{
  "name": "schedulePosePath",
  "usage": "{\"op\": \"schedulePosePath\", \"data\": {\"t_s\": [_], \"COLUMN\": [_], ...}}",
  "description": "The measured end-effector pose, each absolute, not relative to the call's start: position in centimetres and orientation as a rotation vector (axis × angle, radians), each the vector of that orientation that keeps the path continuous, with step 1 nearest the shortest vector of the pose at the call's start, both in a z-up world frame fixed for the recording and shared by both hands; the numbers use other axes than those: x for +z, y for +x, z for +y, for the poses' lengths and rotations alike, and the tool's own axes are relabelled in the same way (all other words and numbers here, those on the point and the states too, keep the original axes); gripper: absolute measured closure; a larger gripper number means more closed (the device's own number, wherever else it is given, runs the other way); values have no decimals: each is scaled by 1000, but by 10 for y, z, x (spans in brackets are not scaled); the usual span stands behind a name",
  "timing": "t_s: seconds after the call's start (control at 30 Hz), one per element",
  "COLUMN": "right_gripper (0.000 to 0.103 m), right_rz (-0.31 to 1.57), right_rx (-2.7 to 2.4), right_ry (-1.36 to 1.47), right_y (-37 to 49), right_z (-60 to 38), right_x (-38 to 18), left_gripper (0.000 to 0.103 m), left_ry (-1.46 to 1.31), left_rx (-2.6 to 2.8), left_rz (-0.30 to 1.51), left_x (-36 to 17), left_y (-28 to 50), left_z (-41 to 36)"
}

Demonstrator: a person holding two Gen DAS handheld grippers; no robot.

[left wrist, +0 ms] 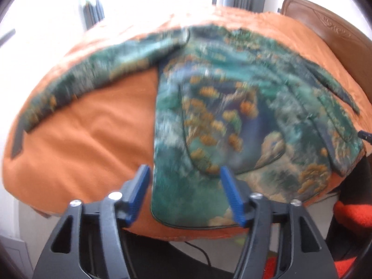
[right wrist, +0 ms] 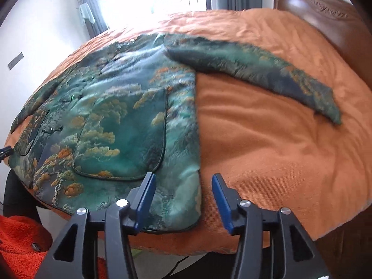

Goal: Fold large clothes

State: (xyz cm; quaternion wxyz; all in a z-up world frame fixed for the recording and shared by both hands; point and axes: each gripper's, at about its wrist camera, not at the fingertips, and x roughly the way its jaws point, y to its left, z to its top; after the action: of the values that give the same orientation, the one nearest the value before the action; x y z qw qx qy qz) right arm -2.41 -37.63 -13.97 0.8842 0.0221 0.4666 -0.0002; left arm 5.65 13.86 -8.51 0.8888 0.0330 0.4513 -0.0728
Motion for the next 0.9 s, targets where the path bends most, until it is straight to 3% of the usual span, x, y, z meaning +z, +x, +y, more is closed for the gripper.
{"op": "schedulePosePath", "data": {"t_s": [0.07, 0.17, 0.3, 0.47, 0.57, 0.67, 0.83, 0.9], "right_gripper": [50, 41, 32, 31, 31, 22, 19, 8], "right_rz": [930, 852, 767, 589, 439, 371, 466, 517], "right_rx": [-27, -53, -81, -80, -112, -104, -54, -35], "right_ry": [14, -42, -136, -131, -135, -149, -141, -84], "right_y": [-29, -33, -33, -39, -49, -50, -34, -28], "right_z": [-372, -360, -338, -327, -326, -327, -336, -343], "right_x": [-127, -103, -72, -26, 1, 17, -1, -17], "left_gripper": [19, 12, 9, 3, 3, 3, 3, 3], "left_ry": [81, 81, 44, 20, 46, 54, 42, 98], "left_rx": [-139, -131, -127, -97, -110, -118, -144, -136], "left_rz": [867, 753, 620, 470, 476, 513, 646, 680], "left_x": [-67, -39, -1, 28, 30, 20, -12, -21], "left_y": [53, 51, 48, 53, 57, 57, 58, 56], "left_z": [130, 114, 98, 75, 61, 51, 39, 32]}}
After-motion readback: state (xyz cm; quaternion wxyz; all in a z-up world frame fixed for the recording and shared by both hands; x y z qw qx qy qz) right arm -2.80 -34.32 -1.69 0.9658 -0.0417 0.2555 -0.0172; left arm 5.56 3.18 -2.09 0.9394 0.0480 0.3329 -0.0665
